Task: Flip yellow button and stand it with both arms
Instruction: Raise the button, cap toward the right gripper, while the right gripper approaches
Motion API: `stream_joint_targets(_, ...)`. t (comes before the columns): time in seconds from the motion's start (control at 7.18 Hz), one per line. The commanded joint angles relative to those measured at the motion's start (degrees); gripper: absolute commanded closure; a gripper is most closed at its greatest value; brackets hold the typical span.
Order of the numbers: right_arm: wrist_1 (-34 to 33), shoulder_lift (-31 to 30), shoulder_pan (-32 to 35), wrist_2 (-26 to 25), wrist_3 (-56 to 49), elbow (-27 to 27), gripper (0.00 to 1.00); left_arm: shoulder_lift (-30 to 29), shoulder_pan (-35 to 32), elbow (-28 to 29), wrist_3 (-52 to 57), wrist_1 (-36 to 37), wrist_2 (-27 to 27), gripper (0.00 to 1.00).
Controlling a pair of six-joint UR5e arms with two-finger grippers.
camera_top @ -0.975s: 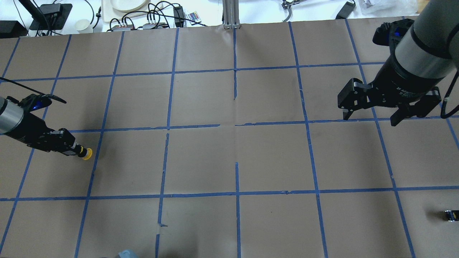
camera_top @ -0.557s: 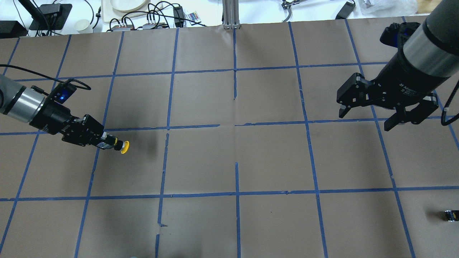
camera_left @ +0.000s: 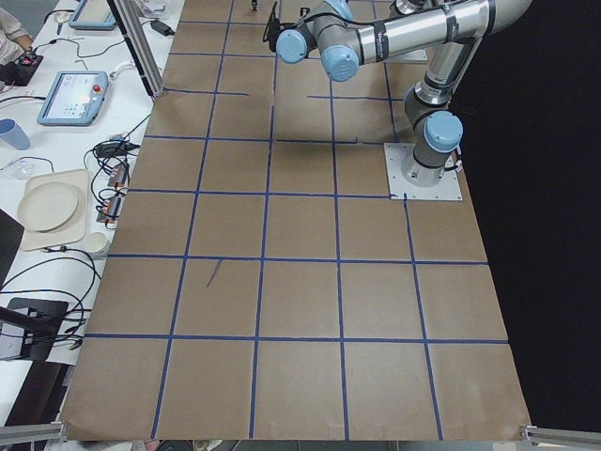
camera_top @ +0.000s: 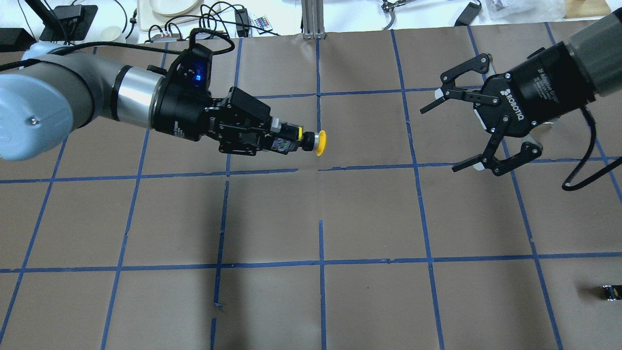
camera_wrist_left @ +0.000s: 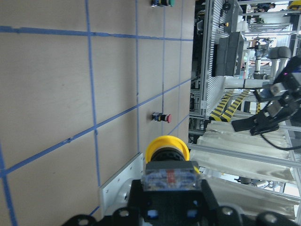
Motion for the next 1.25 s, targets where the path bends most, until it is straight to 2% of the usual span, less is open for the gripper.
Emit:
stream_joint_targets(0.0, 6.3, 1.2, -1.1, 9.7, 4.9, 0.1, 0.00, 0.1, -5.6, 1.0, 0.3, 0.5, -11.8, 0.77)
stream_joint_targets(0.14, 8.2, 1.3, -1.2, 13.3, 7.3, 0.1, 0.00, 0.2, -5.6, 0.9, 1.8, 0.5, -13.6, 0.77)
stream_joint_targets(0.56, 13.7, 1.0, -2.0, 14.6, 8.5, -1.2, 0.00, 0.1, -6.2, 0.0, 2.0, 1.0, -22.1, 0.77)
stream_joint_targets(1.11, 14.2, -0.3, -2.0, 19.8, 13.0, -3.4, 0.00, 1.4, -7.1, 0.3, 2.8, 2.3, -22.9, 0.77)
